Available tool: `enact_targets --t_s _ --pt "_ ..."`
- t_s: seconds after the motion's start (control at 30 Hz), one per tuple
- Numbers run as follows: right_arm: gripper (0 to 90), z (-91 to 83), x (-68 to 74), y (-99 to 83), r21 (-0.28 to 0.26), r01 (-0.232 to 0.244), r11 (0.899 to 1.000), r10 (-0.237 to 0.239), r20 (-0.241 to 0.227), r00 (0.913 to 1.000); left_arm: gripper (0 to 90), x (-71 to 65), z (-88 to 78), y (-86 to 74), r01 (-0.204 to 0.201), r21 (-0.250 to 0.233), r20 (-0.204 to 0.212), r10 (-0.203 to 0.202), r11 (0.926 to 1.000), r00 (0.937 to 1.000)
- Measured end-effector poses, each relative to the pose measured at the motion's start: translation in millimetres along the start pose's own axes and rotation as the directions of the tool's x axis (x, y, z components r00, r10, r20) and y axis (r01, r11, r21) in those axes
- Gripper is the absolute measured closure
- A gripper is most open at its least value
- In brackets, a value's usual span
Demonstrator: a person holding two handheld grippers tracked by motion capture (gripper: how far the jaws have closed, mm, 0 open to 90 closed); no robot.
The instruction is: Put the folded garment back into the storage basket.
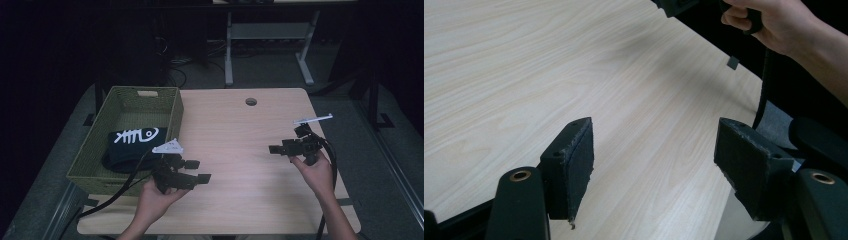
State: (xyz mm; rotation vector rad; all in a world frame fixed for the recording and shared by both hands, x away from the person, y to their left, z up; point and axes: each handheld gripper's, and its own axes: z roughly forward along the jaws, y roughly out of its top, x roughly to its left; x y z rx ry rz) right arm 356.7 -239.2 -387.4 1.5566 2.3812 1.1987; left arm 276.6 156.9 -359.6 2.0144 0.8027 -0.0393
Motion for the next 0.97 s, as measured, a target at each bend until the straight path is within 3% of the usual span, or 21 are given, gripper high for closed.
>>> enact_targets --t_s 0.3,0.97 --pt "27.6 -0.8 -11.5 -19.3 0.0 -0.042 0.999 0.042 -0.003 0.9991 32.0 0.7 7.2 -1.6 0.007 0.006 0.011 -0.007 1.0 0.9999" --pt "26.1 -12.6 -24.1 -47.2 0.004 -0.06 0.998 0.06 0.011 0.9981 31.7 3.0 10.0 -0.7 0.01 -0.002 0.012 -0.01 0.9999 0.9999"
